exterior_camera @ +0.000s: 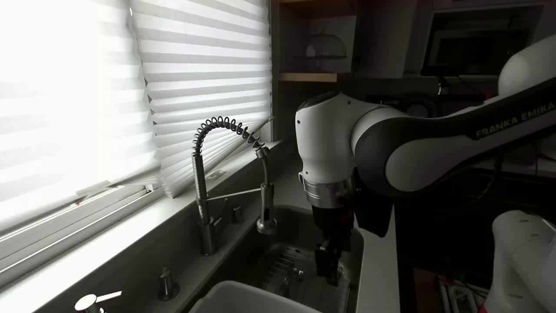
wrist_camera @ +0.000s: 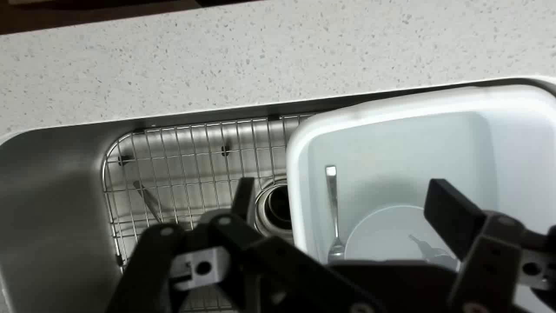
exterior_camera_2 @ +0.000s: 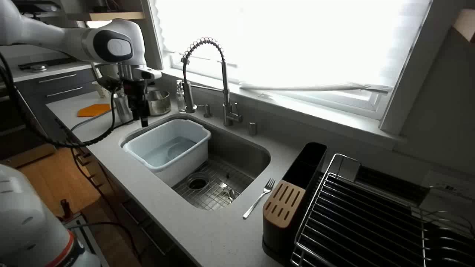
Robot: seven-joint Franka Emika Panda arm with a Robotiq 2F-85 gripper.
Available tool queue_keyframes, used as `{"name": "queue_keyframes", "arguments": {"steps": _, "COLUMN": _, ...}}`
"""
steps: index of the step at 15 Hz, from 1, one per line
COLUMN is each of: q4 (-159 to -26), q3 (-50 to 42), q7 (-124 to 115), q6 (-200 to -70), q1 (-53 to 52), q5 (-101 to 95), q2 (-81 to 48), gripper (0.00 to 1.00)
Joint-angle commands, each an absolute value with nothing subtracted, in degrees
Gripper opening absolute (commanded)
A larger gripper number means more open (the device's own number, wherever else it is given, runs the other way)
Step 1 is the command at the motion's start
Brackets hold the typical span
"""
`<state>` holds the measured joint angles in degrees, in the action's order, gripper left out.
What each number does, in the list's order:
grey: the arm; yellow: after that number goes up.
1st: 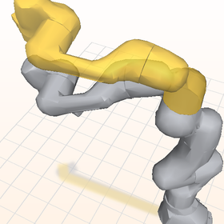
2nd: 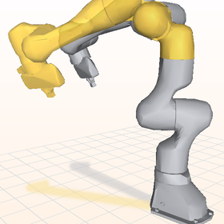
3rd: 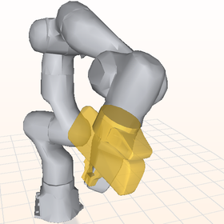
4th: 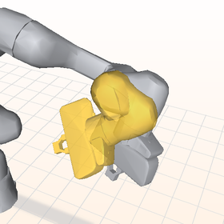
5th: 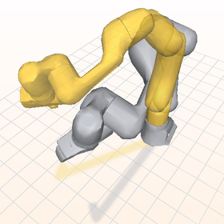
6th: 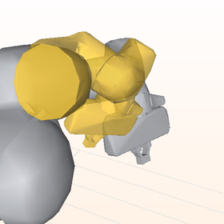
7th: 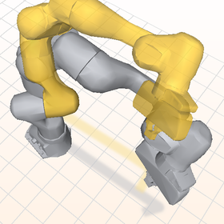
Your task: Put the spoon and fork on the dish rack
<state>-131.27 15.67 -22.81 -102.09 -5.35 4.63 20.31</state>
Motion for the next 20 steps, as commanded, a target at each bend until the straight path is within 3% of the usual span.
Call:
{"name": "queue_keyframes", "arguments": {"steps": 1, "q4": -131.19, "q3": 14.89, "q7": -23.05, "q6": -102.02, "q1": -6.21, "q5": 4.36, "q2": 20.21, "gripper": 1.0}}
{"name": "queue_keyframes", "arguments": {"steps": 7, "q4": -131.11, "q3": 14.79, "q7": -24.82, "q6": -102.09, "q1": -5.53, "q5": 4.07, "q2": 20.03, "gripper": 1.0}}
{"name": "queue_keyframes", "arguments": {"steps": 13, "q4": -130.21, "q3": 8.59, "q7": -26.75, "q6": -106.39, "q1": 1.18, "q5": -2.34, "q2": 16.4, "gripper": 1.0}}
{"name": "queue_keyframes", "arguments": {"steps": 20, "q4": -131.09, "q3": 4.98, "q7": -22.34, "q6": -109.48, "q1": 1.68, "q5": -7.67, "q2": 13.33, "gripper": 1.0}}
